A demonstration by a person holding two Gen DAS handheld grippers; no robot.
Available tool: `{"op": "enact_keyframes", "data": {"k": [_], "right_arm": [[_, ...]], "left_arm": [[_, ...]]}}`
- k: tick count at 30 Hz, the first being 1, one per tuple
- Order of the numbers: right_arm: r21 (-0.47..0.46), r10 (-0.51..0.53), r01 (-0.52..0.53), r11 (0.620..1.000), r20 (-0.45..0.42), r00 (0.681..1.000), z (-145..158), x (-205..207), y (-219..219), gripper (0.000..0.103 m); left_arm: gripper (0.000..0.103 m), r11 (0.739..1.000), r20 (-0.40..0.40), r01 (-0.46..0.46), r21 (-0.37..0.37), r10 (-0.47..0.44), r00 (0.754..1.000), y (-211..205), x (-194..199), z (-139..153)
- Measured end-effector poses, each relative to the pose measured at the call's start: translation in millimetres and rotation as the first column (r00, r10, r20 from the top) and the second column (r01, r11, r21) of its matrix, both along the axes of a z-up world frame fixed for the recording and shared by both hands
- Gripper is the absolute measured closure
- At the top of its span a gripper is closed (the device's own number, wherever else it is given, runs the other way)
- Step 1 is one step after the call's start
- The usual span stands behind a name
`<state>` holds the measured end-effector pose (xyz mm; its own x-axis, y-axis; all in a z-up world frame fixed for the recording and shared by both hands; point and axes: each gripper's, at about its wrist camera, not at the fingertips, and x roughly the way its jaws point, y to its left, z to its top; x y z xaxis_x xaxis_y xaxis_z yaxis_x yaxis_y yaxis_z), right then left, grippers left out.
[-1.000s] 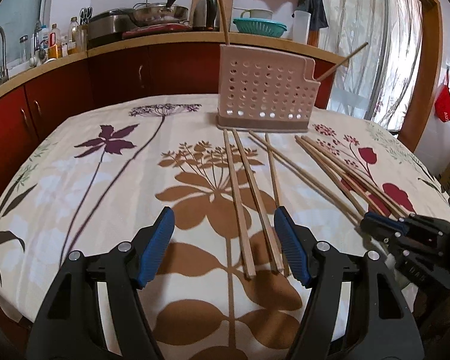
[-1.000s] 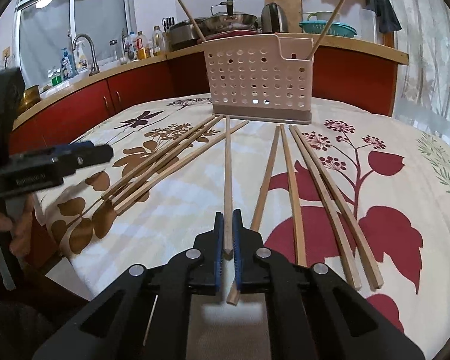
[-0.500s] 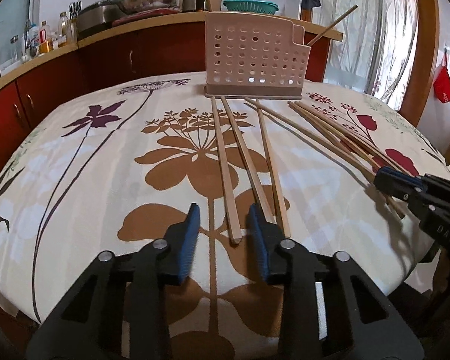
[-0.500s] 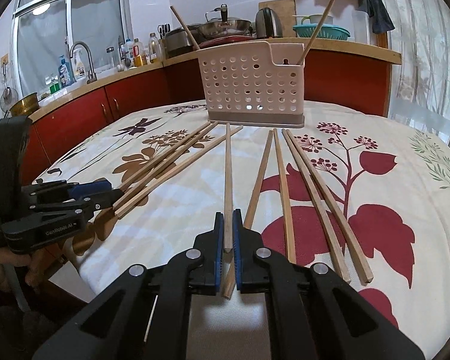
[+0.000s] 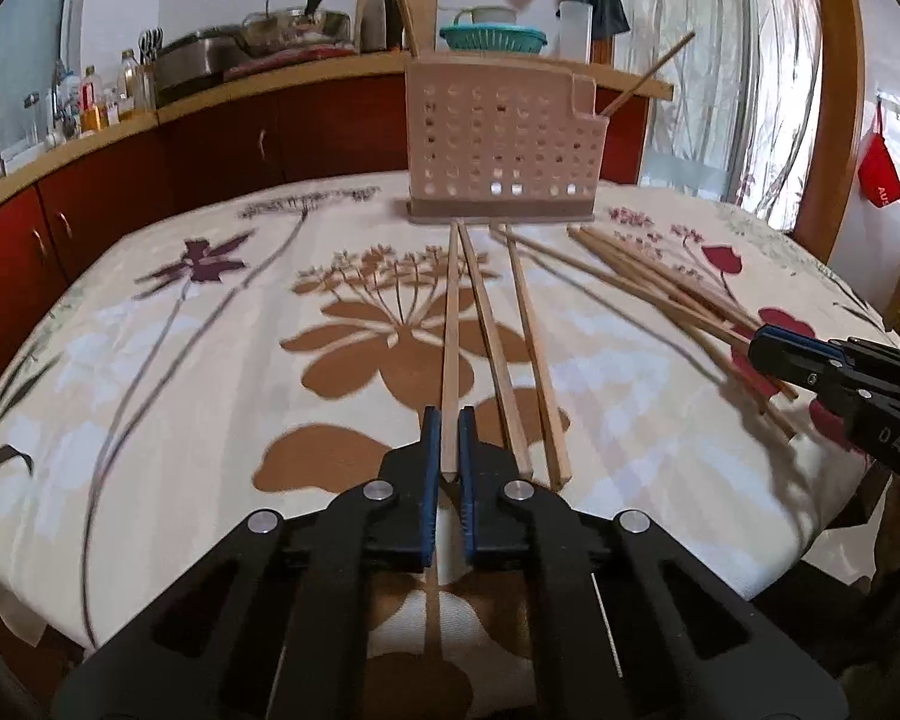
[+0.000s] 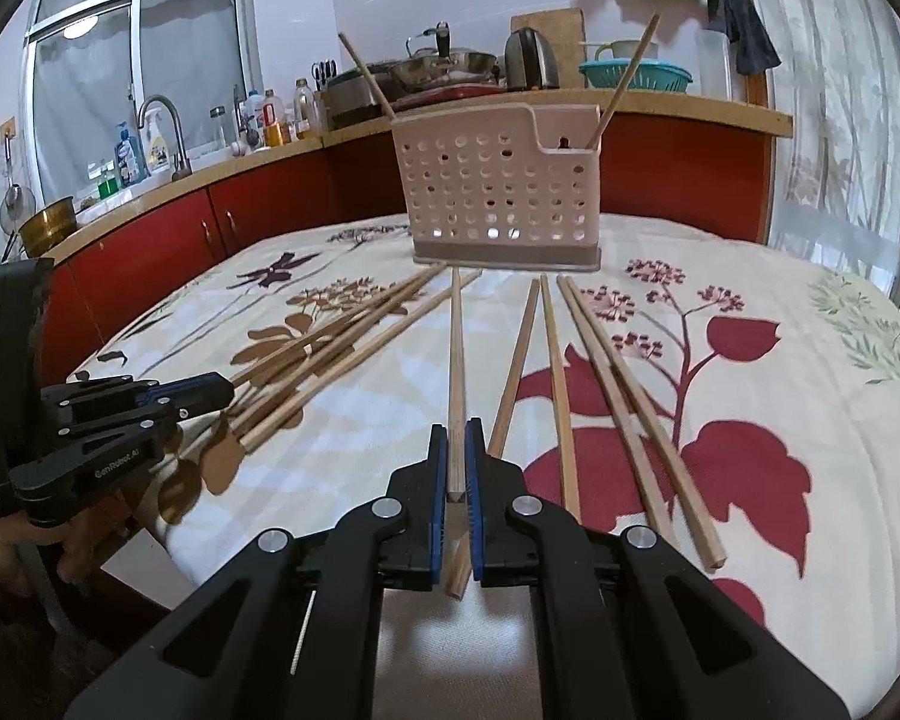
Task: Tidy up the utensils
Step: 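Close the right tool on a chopstick while the left tool grasps another chopstick, then lift both held chopsticks and carry them above the utensil holder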
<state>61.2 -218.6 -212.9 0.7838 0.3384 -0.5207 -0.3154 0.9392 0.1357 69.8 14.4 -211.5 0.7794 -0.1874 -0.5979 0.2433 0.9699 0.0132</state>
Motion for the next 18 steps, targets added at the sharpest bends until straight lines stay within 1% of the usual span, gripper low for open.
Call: {"op": "enact_keyframes", "data": {"k": [9,18], "right_arm": [[0.014,-0.028,0.027,1.0,0.078,0.997,31,-10,-7,0.096],[0.034,-0.04,0.035,0.999,0.176,0.984,73,-20,-15,0.096]], "left_arm": [[0.096,1.0,0.126,-0.011,-0.011,0.013,0.992,4,-15,39],[0.096,0.999,0.233,-0.028,-0.04,0.037,0.972,14,-25,86]]}}
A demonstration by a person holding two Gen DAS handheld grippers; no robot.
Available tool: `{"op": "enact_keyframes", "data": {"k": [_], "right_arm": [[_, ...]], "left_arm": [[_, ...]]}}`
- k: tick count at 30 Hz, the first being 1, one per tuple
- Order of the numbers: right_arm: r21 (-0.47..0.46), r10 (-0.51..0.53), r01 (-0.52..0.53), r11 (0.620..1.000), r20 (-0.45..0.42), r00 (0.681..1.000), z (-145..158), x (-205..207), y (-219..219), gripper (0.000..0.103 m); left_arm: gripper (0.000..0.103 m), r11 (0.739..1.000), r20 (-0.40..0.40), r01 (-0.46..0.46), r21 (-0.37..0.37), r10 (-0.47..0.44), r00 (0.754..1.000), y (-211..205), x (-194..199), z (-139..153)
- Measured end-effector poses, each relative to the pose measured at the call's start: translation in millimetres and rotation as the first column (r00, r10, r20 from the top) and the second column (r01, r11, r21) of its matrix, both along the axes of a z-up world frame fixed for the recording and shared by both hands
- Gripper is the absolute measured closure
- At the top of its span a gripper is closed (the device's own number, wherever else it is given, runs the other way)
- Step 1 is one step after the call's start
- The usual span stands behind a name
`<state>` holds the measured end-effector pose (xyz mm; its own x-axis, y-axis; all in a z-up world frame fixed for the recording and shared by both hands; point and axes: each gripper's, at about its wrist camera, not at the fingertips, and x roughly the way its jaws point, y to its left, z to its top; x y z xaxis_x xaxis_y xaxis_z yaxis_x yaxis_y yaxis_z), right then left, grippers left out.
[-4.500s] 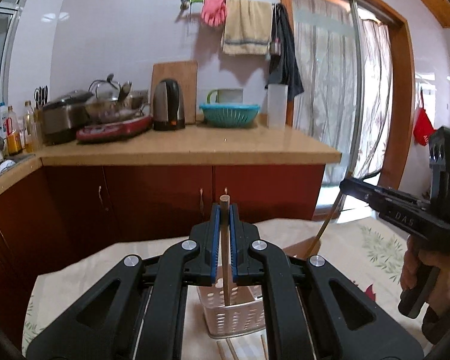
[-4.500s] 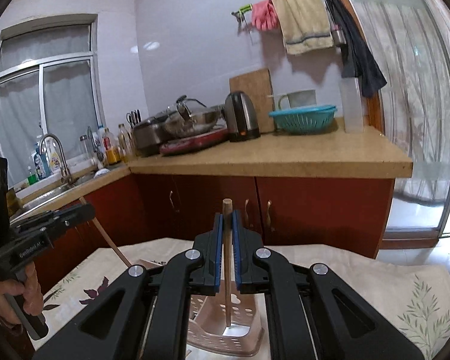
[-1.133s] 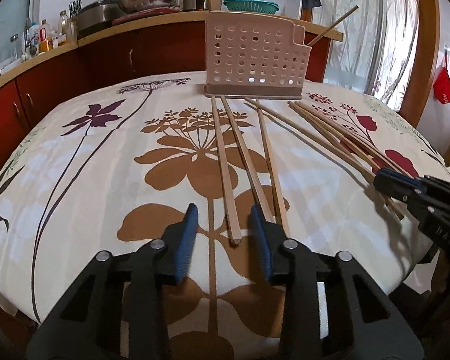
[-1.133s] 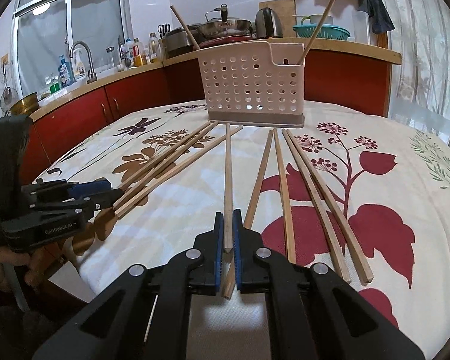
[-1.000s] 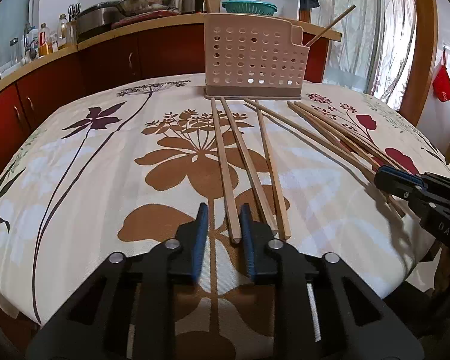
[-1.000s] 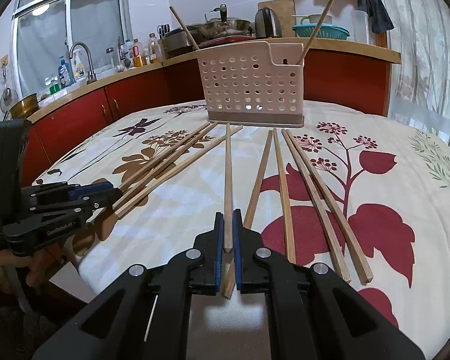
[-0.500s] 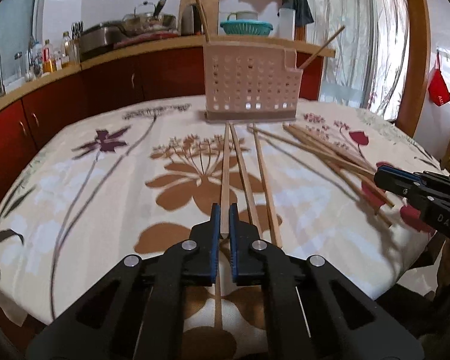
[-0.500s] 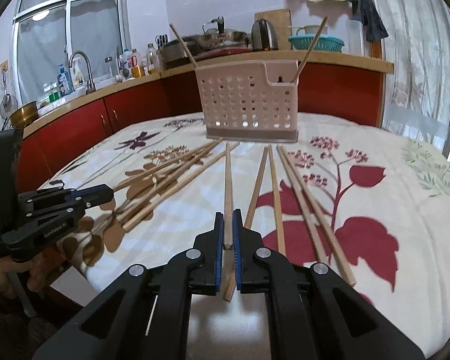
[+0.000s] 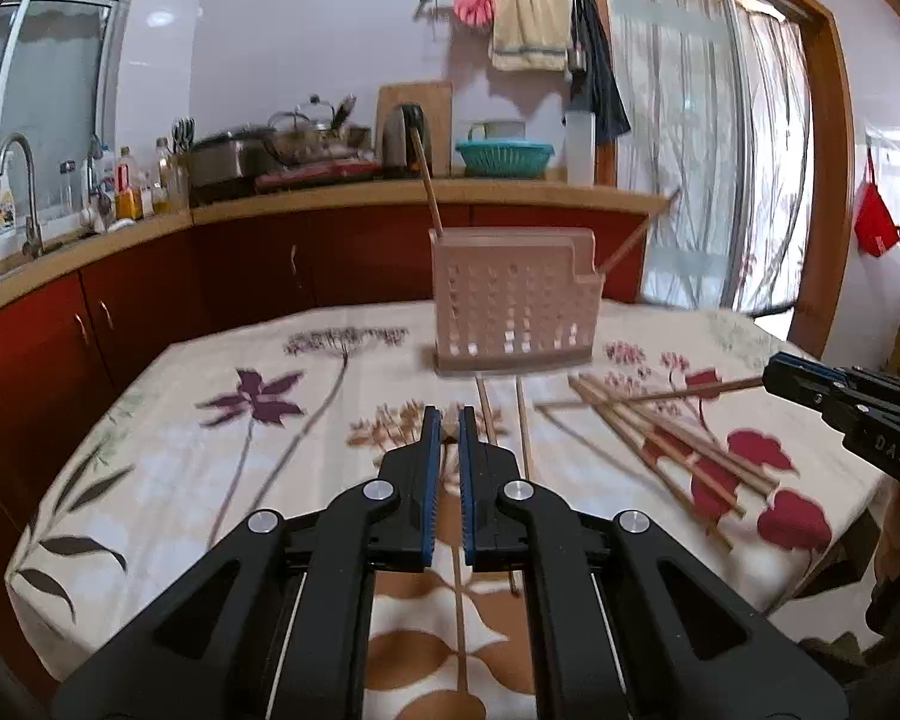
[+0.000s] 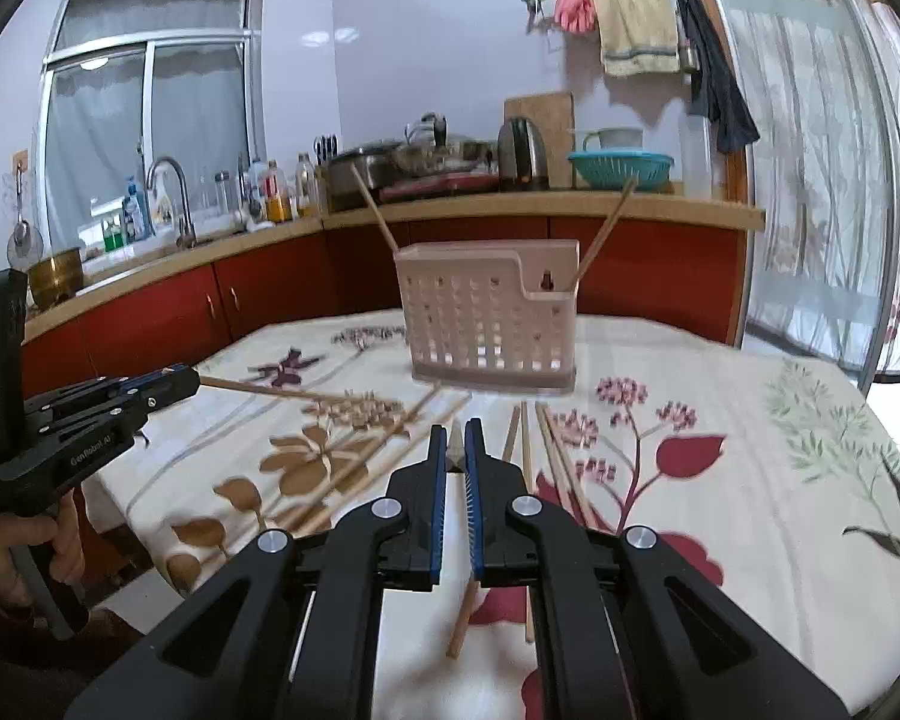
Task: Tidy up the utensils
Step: 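Lift both held chopsticks and carry them above the utensil holder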
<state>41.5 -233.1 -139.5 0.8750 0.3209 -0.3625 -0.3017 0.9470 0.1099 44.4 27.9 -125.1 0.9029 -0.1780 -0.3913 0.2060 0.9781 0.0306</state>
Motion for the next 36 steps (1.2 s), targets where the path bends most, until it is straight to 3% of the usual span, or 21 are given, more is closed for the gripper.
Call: {"op": "enact_keyframes", "data": {"k": [7,13,36], "right_arm": [[0.008,-0.004,0.004,1.0,0.07,0.998,32,-3,-3,0.096],[0.022,0.0,-0.002,1.0,0.085,0.996,50,6,-6,0.096],[0.033,0.022,-0.026,0.999,0.097,0.995,71,70,1,0.096]], "left_arm": [[0.096,0.999,0.053,-0.009,-0.039,0.011,0.999,10,-2,37],[0.096,0.998,0.038,0.01,-0.058,-0.007,0.999,13,9,56],[0.096,0.996,0.033,0.049,-0.074,-0.047,0.998,13,66,74]]}}
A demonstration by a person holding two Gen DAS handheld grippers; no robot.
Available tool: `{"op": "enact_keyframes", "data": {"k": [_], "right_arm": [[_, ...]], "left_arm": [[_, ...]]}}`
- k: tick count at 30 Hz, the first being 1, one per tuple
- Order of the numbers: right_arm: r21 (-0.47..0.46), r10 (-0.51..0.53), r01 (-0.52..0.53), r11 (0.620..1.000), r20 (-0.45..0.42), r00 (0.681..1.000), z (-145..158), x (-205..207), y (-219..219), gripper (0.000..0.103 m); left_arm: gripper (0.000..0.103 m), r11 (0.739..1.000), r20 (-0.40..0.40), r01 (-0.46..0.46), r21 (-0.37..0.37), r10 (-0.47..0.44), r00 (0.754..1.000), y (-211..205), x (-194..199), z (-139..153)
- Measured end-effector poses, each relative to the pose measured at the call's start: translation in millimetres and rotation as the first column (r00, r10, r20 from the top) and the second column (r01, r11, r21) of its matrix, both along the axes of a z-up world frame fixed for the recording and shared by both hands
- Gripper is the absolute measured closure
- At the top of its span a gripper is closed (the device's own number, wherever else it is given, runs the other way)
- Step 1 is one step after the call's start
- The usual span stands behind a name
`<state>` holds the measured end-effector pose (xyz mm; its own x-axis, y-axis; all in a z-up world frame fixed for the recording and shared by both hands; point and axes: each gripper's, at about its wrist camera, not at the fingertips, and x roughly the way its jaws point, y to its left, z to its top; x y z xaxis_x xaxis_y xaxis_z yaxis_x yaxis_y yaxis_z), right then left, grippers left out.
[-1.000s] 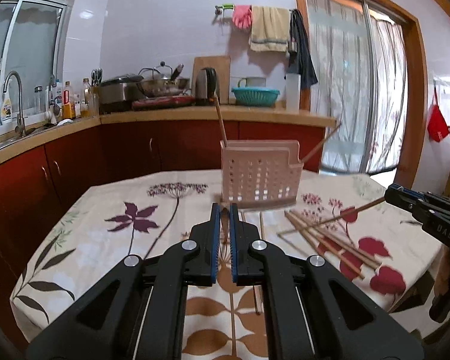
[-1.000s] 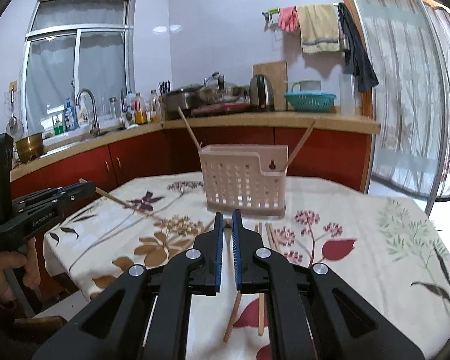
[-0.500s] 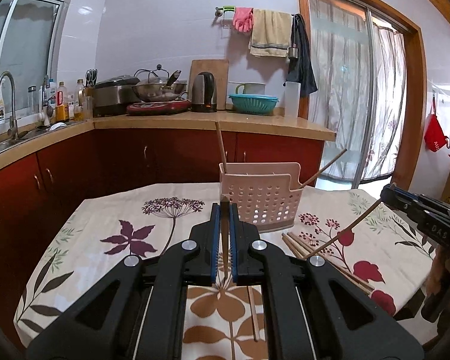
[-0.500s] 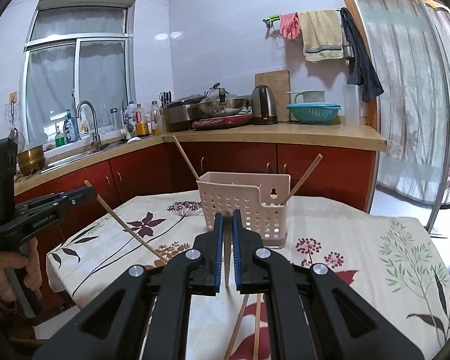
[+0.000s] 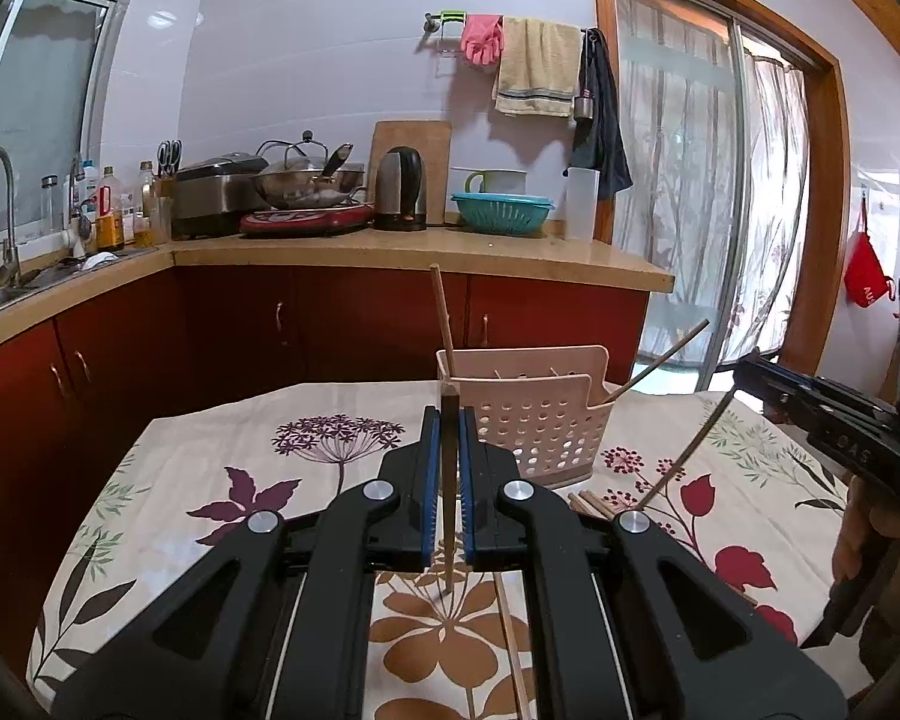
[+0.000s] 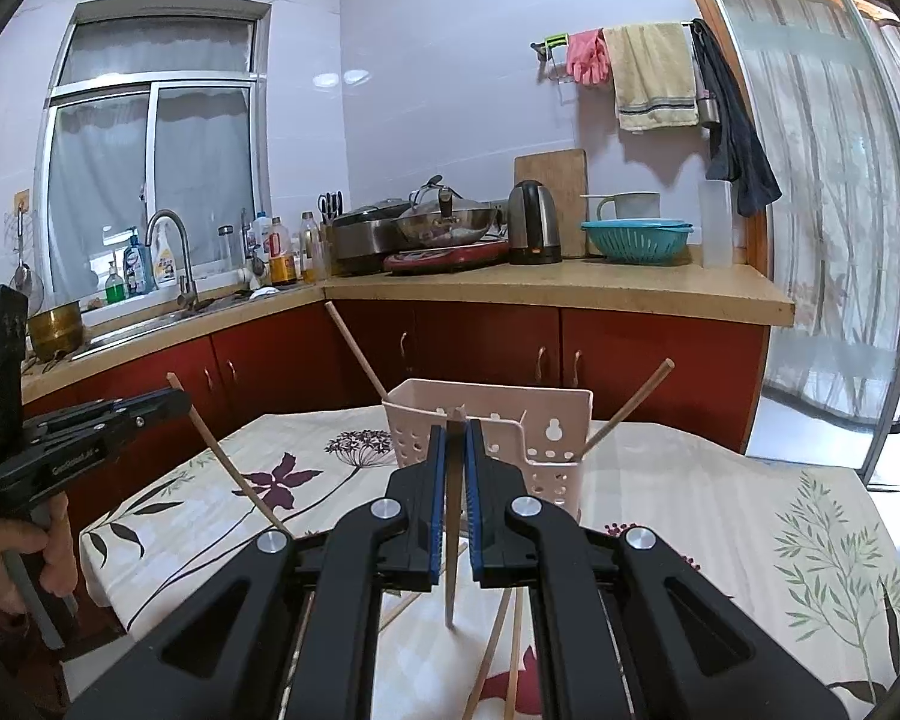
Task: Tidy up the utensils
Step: 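Lift both held chopsticks and carry them above the utensil holder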
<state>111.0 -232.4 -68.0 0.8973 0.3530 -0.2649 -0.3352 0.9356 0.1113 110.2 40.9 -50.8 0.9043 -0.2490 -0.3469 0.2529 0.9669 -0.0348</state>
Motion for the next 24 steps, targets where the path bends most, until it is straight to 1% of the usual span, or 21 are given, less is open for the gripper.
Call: {"op": "enact_keyframes", "data": {"k": [3,6,10,13,18,21,24], "right_arm": [[0.013,0.007,-0.007,1.0,0.002,1.0,6,1,-2,0.096],[0.021,0.008,-0.008,1.0,0.023,1.0,17,-1,-3,0.096],[0.045,0.007,-0.011,0.999,0.071,0.997,39,-3,-13,0.096],[0.061,0.004,-0.011,0.998,0.114,0.993,59,-1,-21,0.096],[0.066,-0.02,0.007,0.998,0.2,0.98,92,8,-31,0.096],[0.063,-0.035,0.021,0.998,0.233,0.972,104,19,-35,0.096],[0.064,-0.044,0.029,0.998,0.244,0.969,110,32,-38,0.096]], "left_arm": [[0.096,0.999,-0.007,0.025,-0.035,-0.025,1.0,1,4,8],[0.096,0.998,0.007,0.042,-0.053,-0.041,0.999,1,7,19],[0.096,0.993,0.046,0.082,-0.088,-0.079,0.996,1,10,44],[0.096,0.988,0.086,0.115,-0.099,-0.106,0.991,-4,16,64],[0.096,0.99,0.177,0.125,-0.064,-0.112,0.978,-18,28,96],[0.096,0.991,0.225,0.123,-0.059,-0.106,0.968,-25,38,113],[0.096,0.993,0.263,0.112,-0.046,-0.096,0.96,-33,50,126]]}}
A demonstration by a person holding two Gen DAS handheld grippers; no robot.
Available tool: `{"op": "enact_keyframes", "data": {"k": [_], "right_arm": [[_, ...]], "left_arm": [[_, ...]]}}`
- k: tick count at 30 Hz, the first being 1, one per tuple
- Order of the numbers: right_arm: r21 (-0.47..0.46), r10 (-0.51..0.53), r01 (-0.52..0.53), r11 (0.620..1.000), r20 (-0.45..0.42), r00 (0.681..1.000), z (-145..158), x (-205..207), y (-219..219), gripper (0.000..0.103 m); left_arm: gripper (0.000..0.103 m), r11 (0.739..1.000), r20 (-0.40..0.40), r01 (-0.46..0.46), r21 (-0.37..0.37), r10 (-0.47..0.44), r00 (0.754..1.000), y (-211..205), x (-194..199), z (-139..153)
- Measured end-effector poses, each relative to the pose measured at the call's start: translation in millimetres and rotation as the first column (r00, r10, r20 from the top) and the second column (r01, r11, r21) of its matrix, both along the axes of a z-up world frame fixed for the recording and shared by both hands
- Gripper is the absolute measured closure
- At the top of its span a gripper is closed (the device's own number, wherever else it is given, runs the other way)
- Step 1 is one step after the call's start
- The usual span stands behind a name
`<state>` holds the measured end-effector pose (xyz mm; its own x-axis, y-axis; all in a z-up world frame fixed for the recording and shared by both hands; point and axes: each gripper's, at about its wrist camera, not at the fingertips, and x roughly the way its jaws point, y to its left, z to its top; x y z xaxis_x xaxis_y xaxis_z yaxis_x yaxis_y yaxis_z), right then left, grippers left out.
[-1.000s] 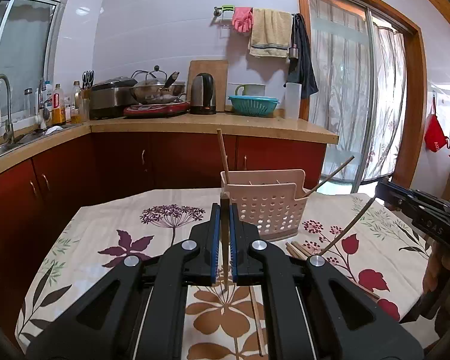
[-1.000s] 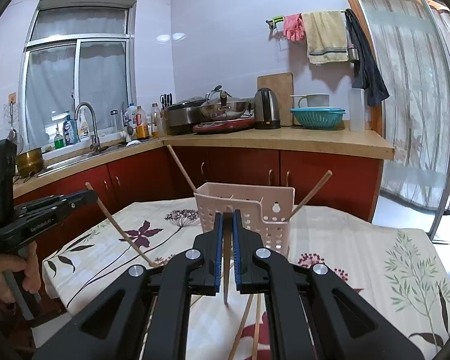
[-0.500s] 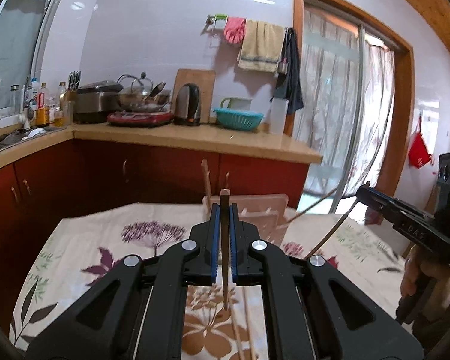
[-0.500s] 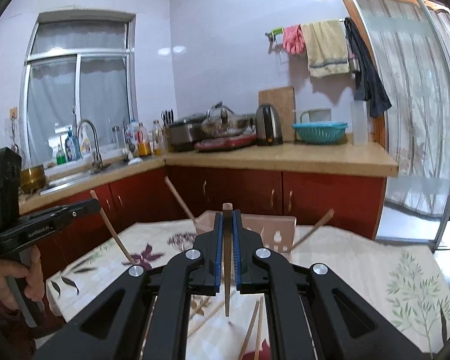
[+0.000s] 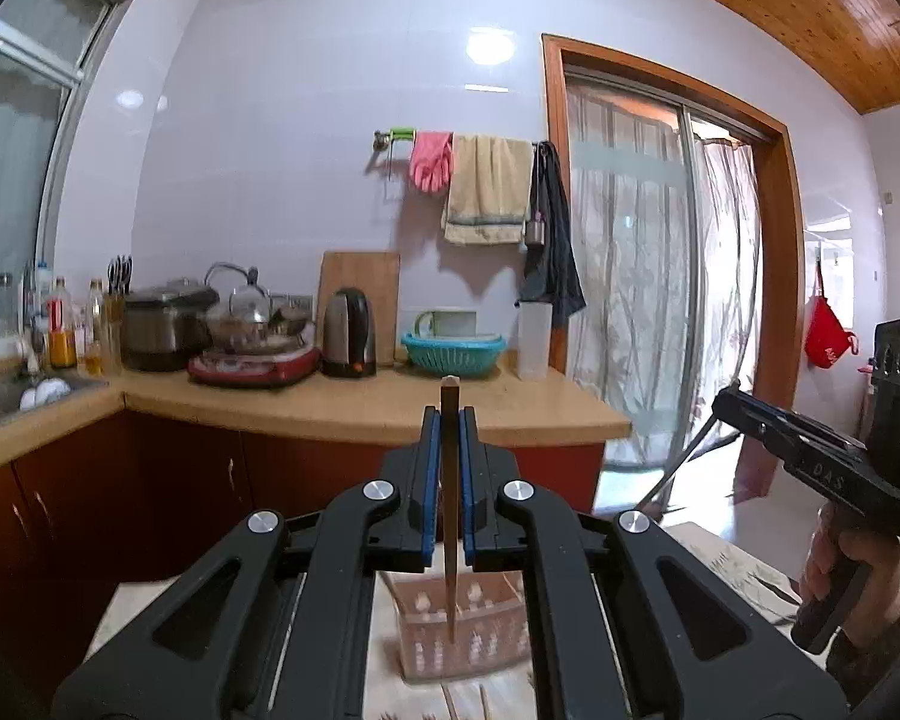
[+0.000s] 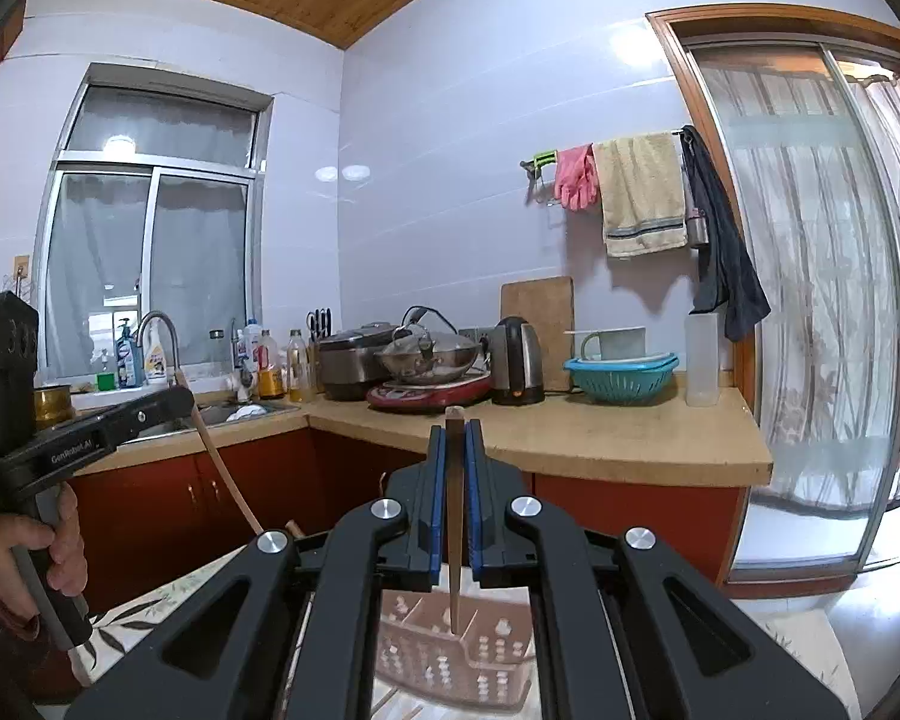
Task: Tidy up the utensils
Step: 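Lift both held chopsticks and carry them above the utensil holder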
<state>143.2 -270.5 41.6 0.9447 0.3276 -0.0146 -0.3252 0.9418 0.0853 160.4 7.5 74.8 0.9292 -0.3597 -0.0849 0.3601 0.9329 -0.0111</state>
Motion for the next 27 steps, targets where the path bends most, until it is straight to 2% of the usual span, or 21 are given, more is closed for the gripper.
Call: {"op": "enact_keyframes", "data": {"k": [4,8,16,21,22,25,27], "right_arm": [[-0.001,-0.014,0.014,1.0,-0.008,1.0,-2,22,-2,0.096],[-0.003,-0.018,0.018,1.0,-0.047,0.999,-13,44,-1,0.096],[0.004,-0.006,0.007,1.0,-0.172,0.985,-57,81,0,0.096],[-0.002,0.007,-0.008,1.0,-0.237,0.971,-79,95,5,0.096],[-0.001,0.009,-0.01,1.0,-0.247,0.969,-82,98,5,0.096],[-0.002,0.016,-0.017,1.0,-0.26,0.965,-88,99,7,0.093],[-0.013,0.007,-0.01,1.0,-0.252,0.968,-86,98,7,0.078]], "left_arm": [[0.096,0.999,0.037,-0.037,0.017,0.037,0.999,-10,21,2],[0.096,0.999,0.029,-0.049,0.01,0.049,0.998,-17,44,-7],[0.096,0.999,-0.035,-0.047,0.018,0.048,0.998,-27,85,-45],[0.095,0.999,-0.116,-0.034,0.026,0.037,0.993,-27,105,-77],[0.094,0.999,-0.124,-0.034,0.028,0.037,0.992,-27,106,-81],[0.074,0.998,-0.138,-0.042,0.039,0.047,0.989,-27,106,-92],[0.063,0.998,-0.14,-0.043,0.035,0.048,0.989,-25,103,-94]]}}
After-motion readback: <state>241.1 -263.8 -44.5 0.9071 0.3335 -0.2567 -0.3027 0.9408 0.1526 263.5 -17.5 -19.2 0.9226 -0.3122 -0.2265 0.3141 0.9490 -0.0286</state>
